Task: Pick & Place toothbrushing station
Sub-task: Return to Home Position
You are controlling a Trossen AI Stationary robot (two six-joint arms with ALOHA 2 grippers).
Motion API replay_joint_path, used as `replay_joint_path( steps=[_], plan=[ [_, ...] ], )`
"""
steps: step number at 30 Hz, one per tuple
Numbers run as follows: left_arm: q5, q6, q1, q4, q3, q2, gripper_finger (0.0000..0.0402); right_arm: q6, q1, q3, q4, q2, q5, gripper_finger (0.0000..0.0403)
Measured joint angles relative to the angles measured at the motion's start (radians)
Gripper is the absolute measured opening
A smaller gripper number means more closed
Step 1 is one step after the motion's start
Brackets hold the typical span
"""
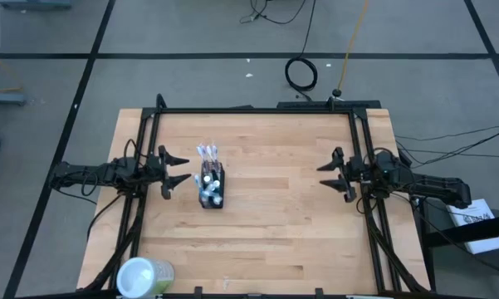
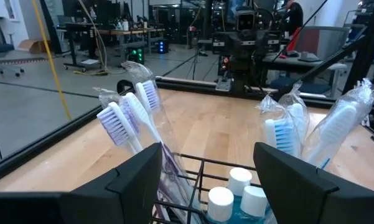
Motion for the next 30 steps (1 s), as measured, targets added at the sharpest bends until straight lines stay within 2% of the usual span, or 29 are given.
replay_joint_path(
  steps=[3,6,18,28,30],
  plan=[
    [0.0,0.0,0.0,0.0,0.0,0.0,0.0262,0.047,0.011,0.0,0.023,0.0,-0.12,0.0197],
    [0.0,0.0,0.0,0.0,0.0,0.0,0.0262,0.06,0.052,0.0,0.028,0.0,-0.11,0.0196],
    [-0.028,0.025,0.0,0.0,0.0,0.0,0.0262,-0.044,0.263,-0.001,0.025,0.023,0.319,0.0196],
    [-0.027,0.024,0.0,0.0,0.0,0.0,0.0262,-0.072,0.279,-0.001,-0.041,0.023,0.366,0.0196],
    [-0.027,0.016,0.0,0.0,0.0,0.0,0.0262,-0.069,0.279,-0.001,-0.042,0.023,0.401,0.0196]
  ],
)
